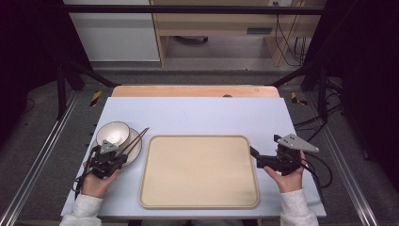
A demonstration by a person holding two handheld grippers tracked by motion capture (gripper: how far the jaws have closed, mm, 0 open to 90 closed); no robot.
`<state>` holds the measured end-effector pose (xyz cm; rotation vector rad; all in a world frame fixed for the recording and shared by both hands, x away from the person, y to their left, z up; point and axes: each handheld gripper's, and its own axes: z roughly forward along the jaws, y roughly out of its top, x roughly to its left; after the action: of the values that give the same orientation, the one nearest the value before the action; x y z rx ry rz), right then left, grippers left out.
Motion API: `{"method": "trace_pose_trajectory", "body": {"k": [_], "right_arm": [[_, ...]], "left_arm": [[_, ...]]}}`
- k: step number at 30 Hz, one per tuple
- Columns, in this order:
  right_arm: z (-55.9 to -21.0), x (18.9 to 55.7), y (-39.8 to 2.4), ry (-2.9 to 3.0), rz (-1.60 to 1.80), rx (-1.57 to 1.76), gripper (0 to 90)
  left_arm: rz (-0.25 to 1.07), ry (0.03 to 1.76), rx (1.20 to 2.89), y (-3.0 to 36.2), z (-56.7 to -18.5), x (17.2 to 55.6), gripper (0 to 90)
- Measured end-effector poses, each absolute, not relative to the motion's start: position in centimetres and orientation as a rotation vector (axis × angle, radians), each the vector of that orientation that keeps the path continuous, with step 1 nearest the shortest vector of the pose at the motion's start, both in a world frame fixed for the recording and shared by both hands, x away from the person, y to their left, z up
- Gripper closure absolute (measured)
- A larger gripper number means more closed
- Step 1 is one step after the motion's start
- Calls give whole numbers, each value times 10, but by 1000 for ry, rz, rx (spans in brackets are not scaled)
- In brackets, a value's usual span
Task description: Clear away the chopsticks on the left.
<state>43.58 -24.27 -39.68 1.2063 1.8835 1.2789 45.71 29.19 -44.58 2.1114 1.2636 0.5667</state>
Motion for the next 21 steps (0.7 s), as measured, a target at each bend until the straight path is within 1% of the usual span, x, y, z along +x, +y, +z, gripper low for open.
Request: {"method": "trace_pose_trajectory", "body": {"k": [6, 16, 21], "right_arm": [[-395, 435, -245, 1875, 1281, 1208, 22], [-394, 434, -247, 1865, 1277, 1215, 22], [-394, 434, -247, 1863, 1280, 1219, 22]], "left_arm": [[609, 1264, 2060, 285, -436, 448, 846], [629, 1272, 2008, 272, -431, 437, 846], [637, 1290, 1957, 263, -428, 429, 846]]}}
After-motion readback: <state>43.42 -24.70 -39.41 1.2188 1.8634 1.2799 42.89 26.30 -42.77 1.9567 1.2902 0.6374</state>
